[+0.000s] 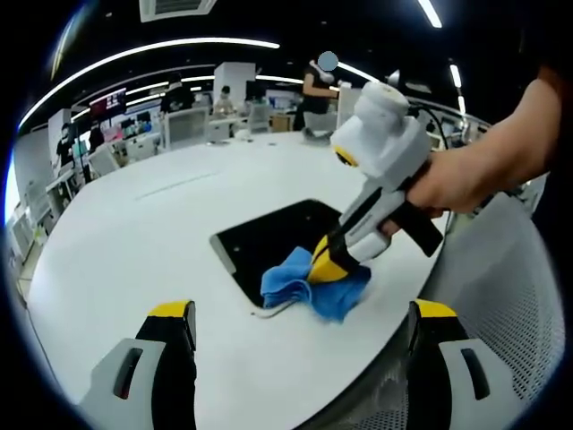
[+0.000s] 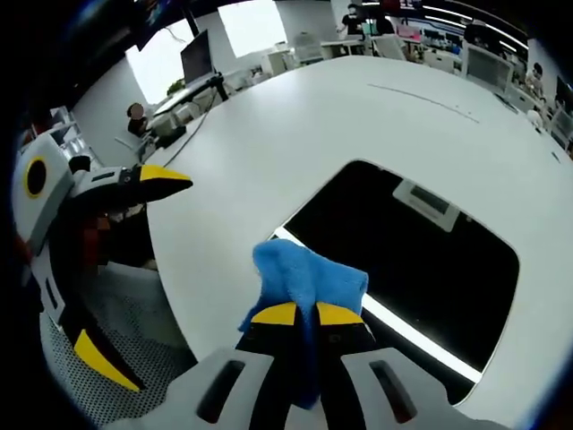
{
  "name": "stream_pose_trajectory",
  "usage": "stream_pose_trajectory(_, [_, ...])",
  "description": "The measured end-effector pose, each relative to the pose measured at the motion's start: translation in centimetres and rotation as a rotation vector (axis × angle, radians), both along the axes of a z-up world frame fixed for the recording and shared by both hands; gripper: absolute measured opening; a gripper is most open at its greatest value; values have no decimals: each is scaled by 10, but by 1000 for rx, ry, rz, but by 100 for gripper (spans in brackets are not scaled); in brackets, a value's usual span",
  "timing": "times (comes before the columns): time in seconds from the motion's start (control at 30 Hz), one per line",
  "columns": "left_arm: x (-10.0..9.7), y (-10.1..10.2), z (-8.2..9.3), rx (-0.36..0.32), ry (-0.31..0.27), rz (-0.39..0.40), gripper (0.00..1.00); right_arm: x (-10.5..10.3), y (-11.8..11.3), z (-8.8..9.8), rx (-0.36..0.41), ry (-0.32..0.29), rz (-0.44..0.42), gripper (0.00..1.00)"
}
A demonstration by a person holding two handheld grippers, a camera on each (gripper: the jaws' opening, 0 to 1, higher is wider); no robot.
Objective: Wipe the mirror surface with the cleaning cloth until all visible marks leave the cleaned area.
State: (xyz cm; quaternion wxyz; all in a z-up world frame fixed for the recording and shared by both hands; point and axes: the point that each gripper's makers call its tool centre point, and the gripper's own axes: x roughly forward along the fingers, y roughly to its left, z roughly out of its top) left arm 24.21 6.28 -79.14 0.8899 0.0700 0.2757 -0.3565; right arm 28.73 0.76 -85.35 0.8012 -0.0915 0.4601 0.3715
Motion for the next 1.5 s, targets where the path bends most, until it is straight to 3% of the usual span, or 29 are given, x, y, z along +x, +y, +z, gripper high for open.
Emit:
stream_pose_trajectory(1.0, [2,2,1,3,-9,11,99,-1,-7,1,-8,38,3,1])
stream_pose_trajectory(1.5, [1,1,0,5,-5,10,99,-2,-22,0,-14,53,-13,1])
